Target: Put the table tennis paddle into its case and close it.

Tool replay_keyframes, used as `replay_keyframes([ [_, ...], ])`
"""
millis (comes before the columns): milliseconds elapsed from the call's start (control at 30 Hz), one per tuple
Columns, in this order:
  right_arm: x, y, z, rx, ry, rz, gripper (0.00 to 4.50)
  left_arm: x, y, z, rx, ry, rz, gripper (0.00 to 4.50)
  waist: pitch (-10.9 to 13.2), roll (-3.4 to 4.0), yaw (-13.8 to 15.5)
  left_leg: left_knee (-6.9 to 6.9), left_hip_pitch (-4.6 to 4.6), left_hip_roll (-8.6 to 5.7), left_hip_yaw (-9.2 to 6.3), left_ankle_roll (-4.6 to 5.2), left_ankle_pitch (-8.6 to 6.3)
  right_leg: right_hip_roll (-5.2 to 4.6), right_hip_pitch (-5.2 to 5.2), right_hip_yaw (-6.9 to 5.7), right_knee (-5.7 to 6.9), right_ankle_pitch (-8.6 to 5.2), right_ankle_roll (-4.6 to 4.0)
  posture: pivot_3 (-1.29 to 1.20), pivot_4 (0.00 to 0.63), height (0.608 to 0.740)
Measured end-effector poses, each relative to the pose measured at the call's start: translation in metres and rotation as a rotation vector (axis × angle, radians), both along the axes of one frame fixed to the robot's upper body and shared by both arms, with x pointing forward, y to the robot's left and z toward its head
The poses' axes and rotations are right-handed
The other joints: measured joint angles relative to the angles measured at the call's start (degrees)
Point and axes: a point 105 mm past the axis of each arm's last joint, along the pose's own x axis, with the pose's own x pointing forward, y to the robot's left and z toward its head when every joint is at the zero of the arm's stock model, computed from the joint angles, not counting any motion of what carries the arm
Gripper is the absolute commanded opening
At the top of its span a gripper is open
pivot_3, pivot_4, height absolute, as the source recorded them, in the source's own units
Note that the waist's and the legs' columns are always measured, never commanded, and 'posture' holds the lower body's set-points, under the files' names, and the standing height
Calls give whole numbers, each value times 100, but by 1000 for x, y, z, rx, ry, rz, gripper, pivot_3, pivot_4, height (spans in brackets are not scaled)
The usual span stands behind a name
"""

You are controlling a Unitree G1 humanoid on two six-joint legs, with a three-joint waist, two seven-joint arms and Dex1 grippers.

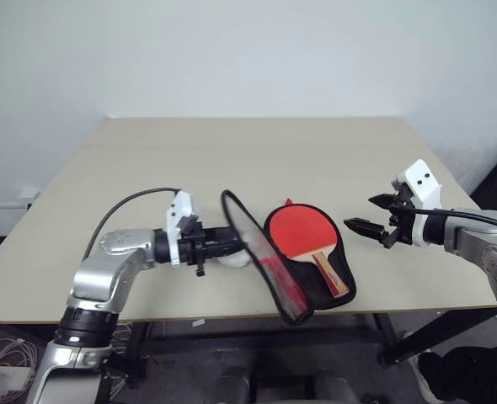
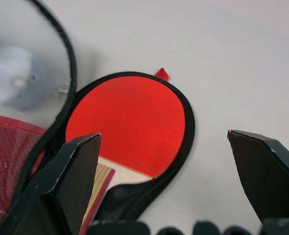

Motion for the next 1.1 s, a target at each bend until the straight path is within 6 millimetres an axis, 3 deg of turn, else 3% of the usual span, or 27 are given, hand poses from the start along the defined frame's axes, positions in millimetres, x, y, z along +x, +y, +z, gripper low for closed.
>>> replay_keyframes([
  [267,14,-3,3,22,-25,-76,4500,25,-73,19,-40,-77,0,1470,0,-3,63,6,1,-4,3,5,0,4,3,5,1,6,9,0,0,740],
  [367,22,-14,2,20,-26,-148,4500,26,-87,12,-22,-71,6,1470,0,-2,63,3,1,-3,7,6,1,6,0,8,3,14,-3,0,0,740],
  [533,24,-28,9,-18,-59,-159,4500,23,-90,0,18,-38,5,1470,1,0,63,5,0,-3,12,7,1,5,0,11,3,7,7,0,0,740],
  [667,15,-45,27,-111,-95,-60,4500,14,-90,-14,58,42,-9,1470,3,2,67,9,1,-4,17,11,-3,2,2,11,-1,4,10,0,0,740],
  [900,-15,-25,24,-137,-37,262,4500,-8,-101,-26,60,280,-38,1470,4,-1,35,9,3,1,17,11,-3,5,3,13,1,3,13,0,0,740],
  [1100,-20,-17,16,-141,-11,330,4500,-30,-98,-48,84,482,-39,1470,4,-2,17,11,3,0,16,11,-3,4,2,13,3,3,12,0,0,740],
])
